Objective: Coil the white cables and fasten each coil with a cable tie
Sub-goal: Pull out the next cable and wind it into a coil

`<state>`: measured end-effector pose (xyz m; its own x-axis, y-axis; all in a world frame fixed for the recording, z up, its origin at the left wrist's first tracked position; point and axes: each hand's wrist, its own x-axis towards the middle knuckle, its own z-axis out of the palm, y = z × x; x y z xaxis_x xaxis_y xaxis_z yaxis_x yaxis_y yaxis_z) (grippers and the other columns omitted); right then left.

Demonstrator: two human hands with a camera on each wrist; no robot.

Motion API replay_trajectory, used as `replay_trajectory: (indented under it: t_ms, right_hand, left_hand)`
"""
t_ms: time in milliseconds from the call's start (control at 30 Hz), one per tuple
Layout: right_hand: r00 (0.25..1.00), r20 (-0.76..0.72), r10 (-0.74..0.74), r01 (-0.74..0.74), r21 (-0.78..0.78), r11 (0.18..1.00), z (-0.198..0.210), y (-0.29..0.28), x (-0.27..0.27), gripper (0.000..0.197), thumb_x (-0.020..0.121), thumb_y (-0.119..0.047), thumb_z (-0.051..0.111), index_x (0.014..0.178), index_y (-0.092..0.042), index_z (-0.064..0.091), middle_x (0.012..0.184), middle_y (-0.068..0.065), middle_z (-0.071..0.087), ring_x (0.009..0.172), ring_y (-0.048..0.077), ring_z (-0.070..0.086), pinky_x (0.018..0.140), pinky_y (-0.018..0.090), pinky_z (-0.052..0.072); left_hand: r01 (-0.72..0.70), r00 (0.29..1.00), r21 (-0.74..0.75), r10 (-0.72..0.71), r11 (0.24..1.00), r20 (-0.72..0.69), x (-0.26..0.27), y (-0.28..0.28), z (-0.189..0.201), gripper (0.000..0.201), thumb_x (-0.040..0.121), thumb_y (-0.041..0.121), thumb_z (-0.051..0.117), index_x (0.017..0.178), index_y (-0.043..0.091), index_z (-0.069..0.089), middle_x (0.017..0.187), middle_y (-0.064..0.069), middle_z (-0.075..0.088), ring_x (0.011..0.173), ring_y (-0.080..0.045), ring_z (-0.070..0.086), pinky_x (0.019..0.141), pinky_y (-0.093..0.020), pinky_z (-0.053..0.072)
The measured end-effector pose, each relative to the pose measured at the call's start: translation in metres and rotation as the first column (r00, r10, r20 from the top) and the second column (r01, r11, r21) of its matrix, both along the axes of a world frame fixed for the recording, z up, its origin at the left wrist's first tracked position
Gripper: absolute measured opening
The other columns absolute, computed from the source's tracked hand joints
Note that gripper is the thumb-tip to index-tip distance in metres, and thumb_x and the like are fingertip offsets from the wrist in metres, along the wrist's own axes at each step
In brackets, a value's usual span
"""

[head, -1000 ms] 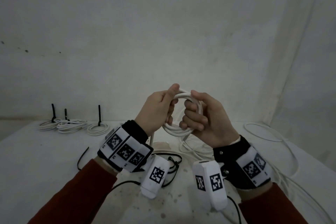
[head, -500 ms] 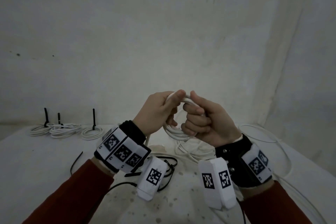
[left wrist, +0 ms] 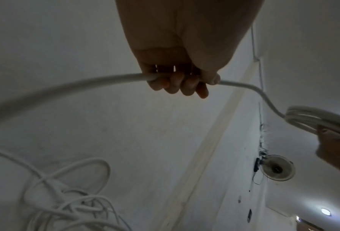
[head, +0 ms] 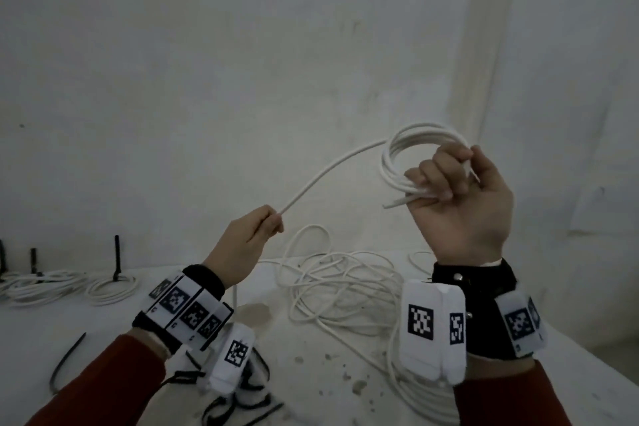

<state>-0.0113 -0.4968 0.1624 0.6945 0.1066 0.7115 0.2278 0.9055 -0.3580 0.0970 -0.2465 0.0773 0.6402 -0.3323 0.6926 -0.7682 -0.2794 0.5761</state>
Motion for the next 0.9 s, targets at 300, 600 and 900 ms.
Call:
replay_trajectory:
  t_ms: [300,600,900]
  right_hand:
    - [0.908,0.079,-0.411,0.414,-0.025,0.910,0.017,-0.006,0.001,0.021,0.096,-0.029,0.039,0.092,-0.011,0.050,0.068,-0.001,0.046,0.061,0.013,0.043,0.072,0.024,0.039]
    - [0.485,0.389,-0.783,0.874,-0.210,0.438,0.044,0.004,0.019,0.020,0.101,-0.015,0.036,0.093,-0.008,0.053,0.079,0.002,0.069,0.068,0.017,0.061,0.071,0.029,0.051]
    - [0.166,0.940,-0.297,0.823,-0.298,-0.484,0.016,0.014,0.038,0.013,0.099,-0.022,0.049,0.089,-0.014,0.053,0.074,-0.006,0.068,0.060,0.014,0.061,0.061,0.035,0.048]
  left_hand:
    - [-0.002,0.996,-0.107,0.011,0.994,0.084,-0.007,-0.051,0.006,0.021,0.093,0.041,0.040,0.080,0.030,0.053,0.068,-0.004,0.051,0.059,-0.012,0.042,0.058,-0.023,0.035]
    - [-0.046,0.912,0.120,-0.008,0.992,0.411,-0.033,-0.080,0.020,0.033,0.096,0.029,0.039,0.084,0.009,0.063,0.074,-0.001,0.064,0.067,-0.009,0.052,0.060,-0.014,0.034]
    - [-0.386,0.701,0.210,0.138,0.898,0.700,-0.053,-0.049,0.056,0.036,0.092,0.040,0.037,0.085,0.016,0.063,0.074,0.002,0.063,0.057,-0.022,0.061,0.038,-0.032,0.045]
